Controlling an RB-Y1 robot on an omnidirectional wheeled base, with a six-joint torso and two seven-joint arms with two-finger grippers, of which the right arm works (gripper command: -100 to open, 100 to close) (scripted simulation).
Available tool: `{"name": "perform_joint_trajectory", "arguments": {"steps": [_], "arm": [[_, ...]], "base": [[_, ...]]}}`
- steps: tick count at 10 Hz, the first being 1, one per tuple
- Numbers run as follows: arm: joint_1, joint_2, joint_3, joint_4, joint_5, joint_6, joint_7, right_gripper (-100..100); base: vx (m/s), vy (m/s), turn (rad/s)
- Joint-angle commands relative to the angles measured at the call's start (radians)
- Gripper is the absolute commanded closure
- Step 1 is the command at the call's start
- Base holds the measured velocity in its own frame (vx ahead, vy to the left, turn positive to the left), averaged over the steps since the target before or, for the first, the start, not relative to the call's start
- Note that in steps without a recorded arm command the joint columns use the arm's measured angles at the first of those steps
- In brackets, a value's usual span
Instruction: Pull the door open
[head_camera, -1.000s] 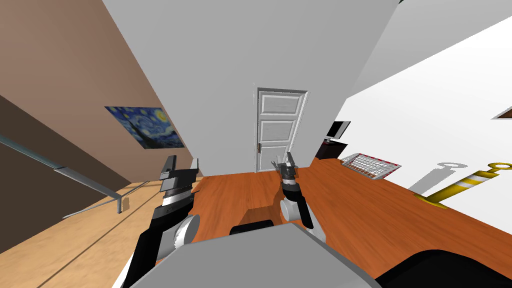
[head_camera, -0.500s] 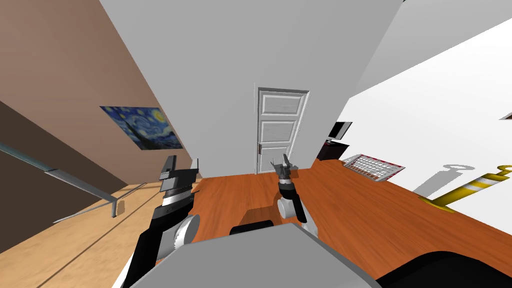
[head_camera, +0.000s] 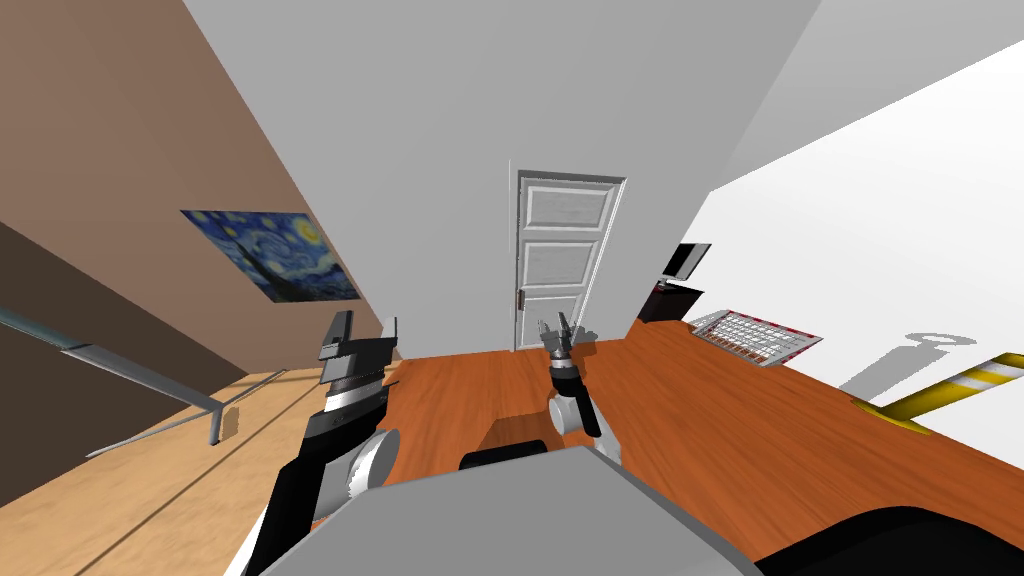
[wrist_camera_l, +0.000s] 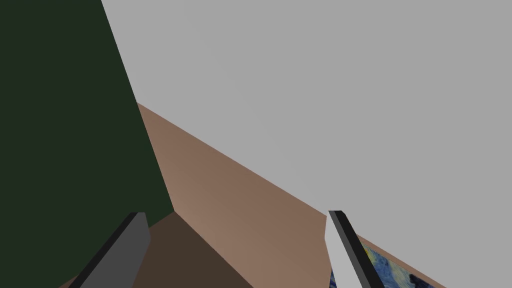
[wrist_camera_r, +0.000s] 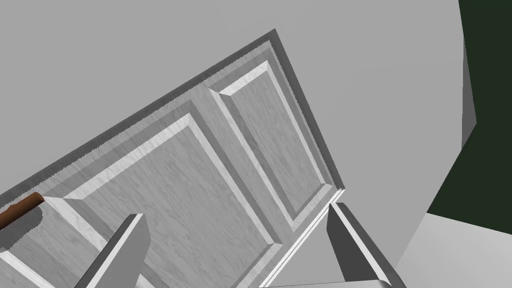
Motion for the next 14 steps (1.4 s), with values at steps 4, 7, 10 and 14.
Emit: {"name": "perform_joint_trajectory", "arguments": {"steps": [4, 7, 10, 14], "arm": [[-0.046, -0.024, 0.038, 0.126, -0.053, -0.032, -0.119, -100], [-0.071, -0.034, 0.054, 0.192, -0.076, -0.047, -0.17, -100], [-0.111, -0.049, 0.079, 0.285, -0.114, -0.07, -0.253, -100], [-0.151, -0.064, 0.105, 0.389, -0.152, -0.093, -0.337, -100]], "base": [[0.099, 0.016, 0.0], [0.059, 0.001, 0.0], [0.093, 0.015, 0.001], [0.082, 0.011, 0.0]]}}
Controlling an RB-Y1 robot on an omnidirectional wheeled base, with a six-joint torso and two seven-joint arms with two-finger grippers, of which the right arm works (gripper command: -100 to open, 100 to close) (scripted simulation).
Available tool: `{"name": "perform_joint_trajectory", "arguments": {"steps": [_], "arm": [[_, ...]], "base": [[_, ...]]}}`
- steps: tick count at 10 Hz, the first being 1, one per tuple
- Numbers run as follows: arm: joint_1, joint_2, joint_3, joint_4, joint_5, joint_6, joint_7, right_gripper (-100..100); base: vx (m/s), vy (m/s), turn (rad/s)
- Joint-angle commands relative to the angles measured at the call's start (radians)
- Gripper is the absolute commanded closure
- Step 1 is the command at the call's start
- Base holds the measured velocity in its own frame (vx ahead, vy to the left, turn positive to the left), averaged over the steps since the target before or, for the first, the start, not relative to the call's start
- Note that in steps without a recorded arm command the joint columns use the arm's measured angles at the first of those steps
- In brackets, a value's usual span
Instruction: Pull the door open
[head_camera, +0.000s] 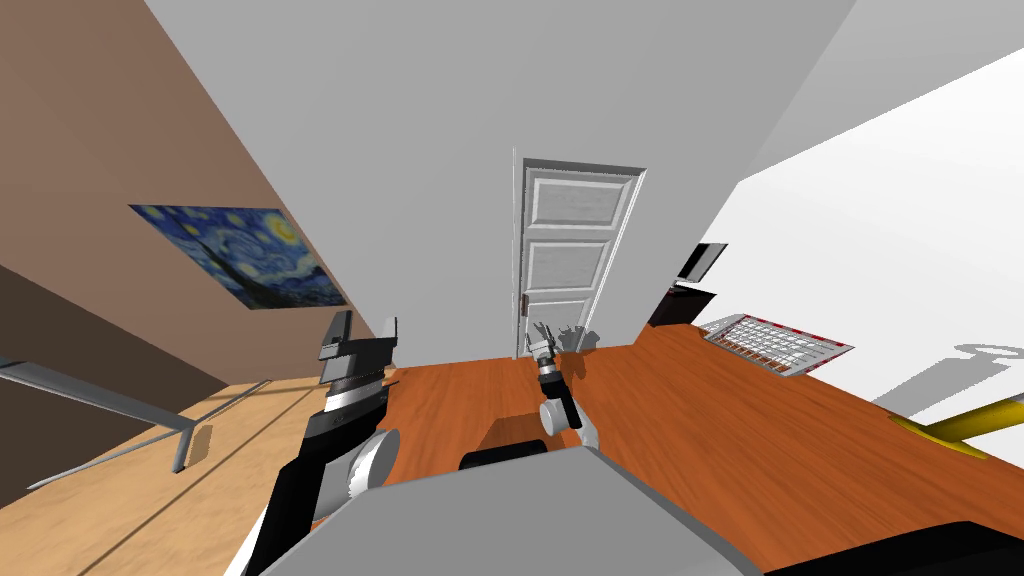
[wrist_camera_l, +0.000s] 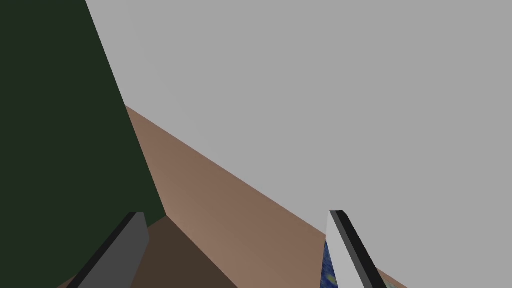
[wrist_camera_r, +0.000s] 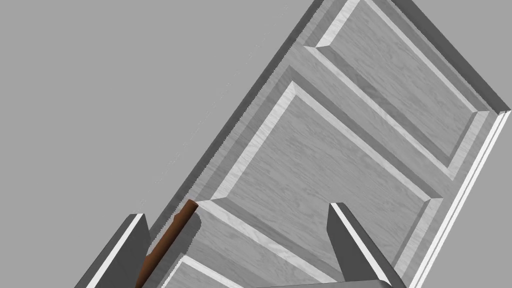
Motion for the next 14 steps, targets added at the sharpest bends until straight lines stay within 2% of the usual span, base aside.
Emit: {"name": "perform_joint_trajectory", "arguments": {"steps": [1, 2, 5, 6, 9, 10, 12, 13, 14], "arm": [[-0.023, -0.01, 0.011, 0.05, -0.023, -0.008, -0.05, -100], [-0.023, -0.01, 0.011, 0.052, -0.023, -0.008, -0.05, -100], [-0.065, -0.025, 0.037, 0.147, -0.061, -0.032, -0.135, -100], [-0.065, -0.025, 0.037, 0.154, -0.061, -0.032, -0.135, -100], [-0.106, -0.039, 0.063, 0.253, -0.1, -0.056, -0.22, -100], [-0.106, -0.039, 0.063, 0.256, -0.1, -0.056, -0.22, -100], [-0.133, -0.048, 0.08, 0.315, -0.126, -0.071, -0.277, -100], [-0.133, -0.048, 0.08, 0.324, -0.126, -0.071, -0.277, -100], [-0.146, -0.052, 0.089, 0.357, -0.139, -0.079, -0.305, -100]], "base": [[0.09, 0.008, 0.001], [0.064, 0.008, 0.0], [0.074, 0.01, 0.0], [0.069, 0.006, 0.0], [0.074, 0.005, 0.001], [0.067, 0.007, 0.0], [0.073, 0.018, 0.0], [0.066, 0.012, 0.0], [0.057, 0.005, 0.0]]}}
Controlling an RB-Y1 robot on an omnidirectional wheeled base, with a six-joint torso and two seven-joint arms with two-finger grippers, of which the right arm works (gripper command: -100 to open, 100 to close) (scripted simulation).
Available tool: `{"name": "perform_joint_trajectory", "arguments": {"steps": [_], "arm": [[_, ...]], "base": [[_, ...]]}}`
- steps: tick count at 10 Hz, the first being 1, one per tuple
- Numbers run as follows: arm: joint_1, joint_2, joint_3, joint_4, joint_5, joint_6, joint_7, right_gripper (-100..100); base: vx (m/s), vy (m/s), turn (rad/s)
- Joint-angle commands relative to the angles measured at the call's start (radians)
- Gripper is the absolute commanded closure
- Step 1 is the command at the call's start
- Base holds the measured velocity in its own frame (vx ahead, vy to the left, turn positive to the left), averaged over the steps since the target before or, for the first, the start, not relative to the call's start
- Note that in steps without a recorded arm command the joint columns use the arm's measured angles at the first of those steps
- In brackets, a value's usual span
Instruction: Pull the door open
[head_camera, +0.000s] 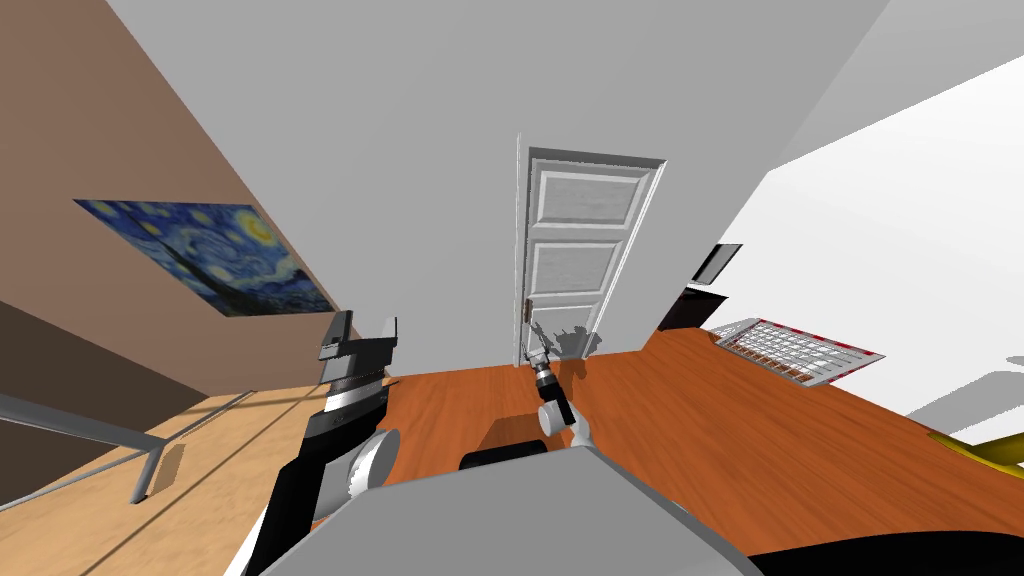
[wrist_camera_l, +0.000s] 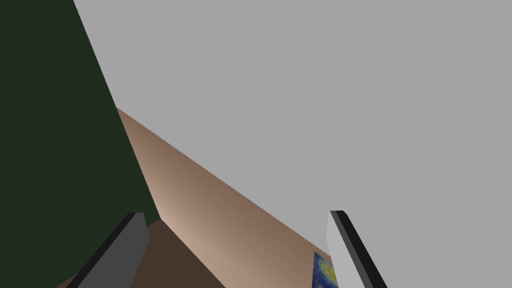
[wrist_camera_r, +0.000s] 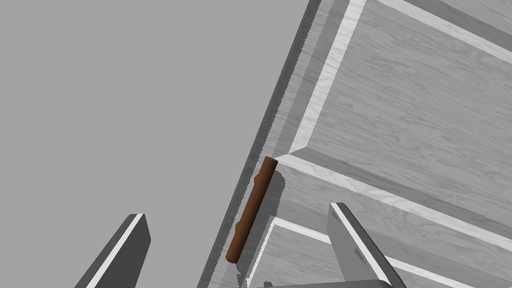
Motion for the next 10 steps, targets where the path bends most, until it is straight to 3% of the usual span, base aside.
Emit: {"name": "perform_joint_trajectory", "arguments": {"steps": [1, 3, 10], "arm": [[-0.021, -0.01, 0.013, 0.05, -0.019, -0.017, -0.048, -100], [-0.034, -0.014, 0.021, 0.09, -0.032, -0.025, -0.075, -100], [-0.124, -0.042, 0.078, 0.311, -0.116, -0.077, -0.26, -100]], "base": [[0.077, 0.005, 0.001], [0.083, 0.008, 0.0], [0.09, 0.012, 0.0]]}}
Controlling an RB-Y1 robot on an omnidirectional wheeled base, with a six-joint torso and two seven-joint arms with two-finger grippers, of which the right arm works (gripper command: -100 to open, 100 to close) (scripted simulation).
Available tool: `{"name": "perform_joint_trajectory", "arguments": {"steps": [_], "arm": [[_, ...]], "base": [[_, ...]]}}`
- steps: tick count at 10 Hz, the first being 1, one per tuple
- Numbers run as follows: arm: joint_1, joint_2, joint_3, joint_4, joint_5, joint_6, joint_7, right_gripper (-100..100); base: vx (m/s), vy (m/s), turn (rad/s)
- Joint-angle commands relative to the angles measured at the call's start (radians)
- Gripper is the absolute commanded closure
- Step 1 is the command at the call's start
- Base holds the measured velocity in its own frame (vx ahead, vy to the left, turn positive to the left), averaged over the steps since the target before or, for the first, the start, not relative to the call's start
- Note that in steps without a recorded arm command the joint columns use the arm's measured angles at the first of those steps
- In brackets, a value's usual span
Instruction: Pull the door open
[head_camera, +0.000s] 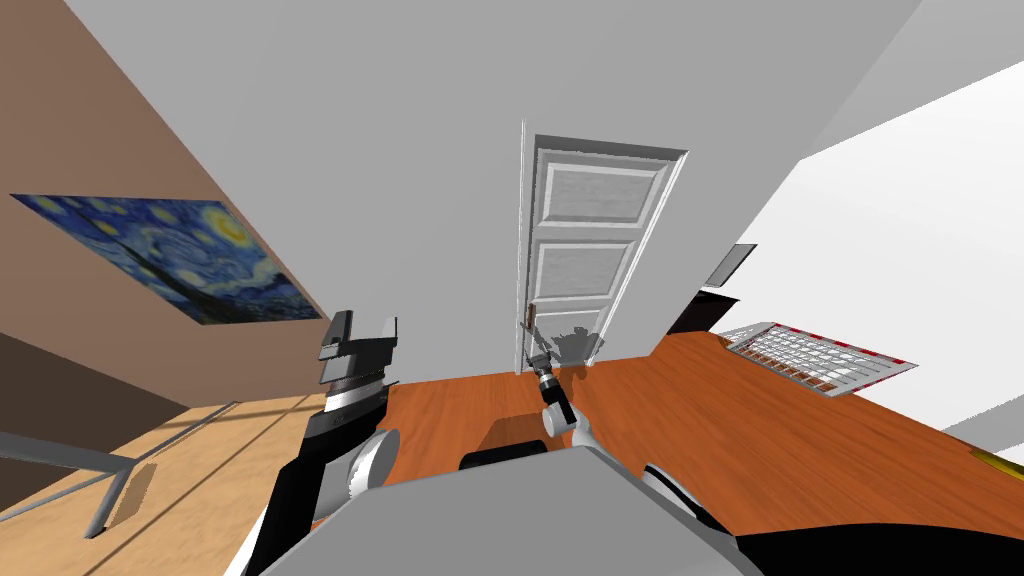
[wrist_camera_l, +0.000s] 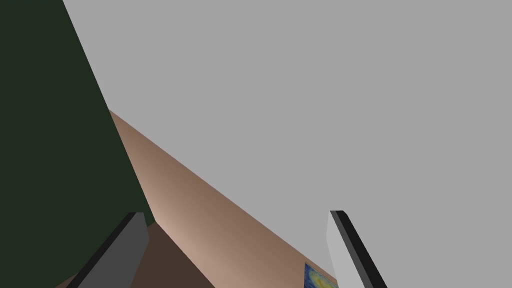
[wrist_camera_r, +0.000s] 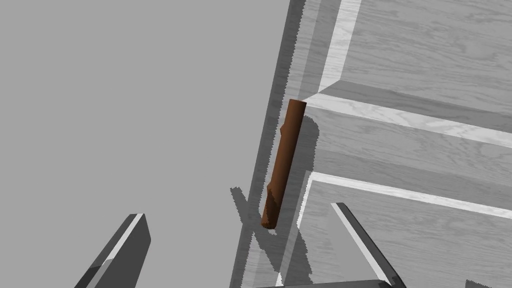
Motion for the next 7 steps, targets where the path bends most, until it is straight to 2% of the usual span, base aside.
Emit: {"name": "perform_joint_trajectory", "arguments": {"steps": [1, 2, 3, 7], "arm": [[-0.021, -0.007, 0.013, 0.05, -0.018, -0.015, -0.045, -100], [-0.032, -0.01, 0.02, 0.08, -0.029, -0.022, -0.069, -100], [-0.032, -0.01, 0.02, 0.082, -0.029, -0.022, -0.069, -100], [-0.076, -0.023, 0.048, 0.19, -0.07, -0.047, -0.159, -100]], "base": [[0.102, 0.013, 0.0], [0.095, 0.01, 0.0], [0.061, 0.003, 0.0], [0.074, 0.009, 0.001]]}}
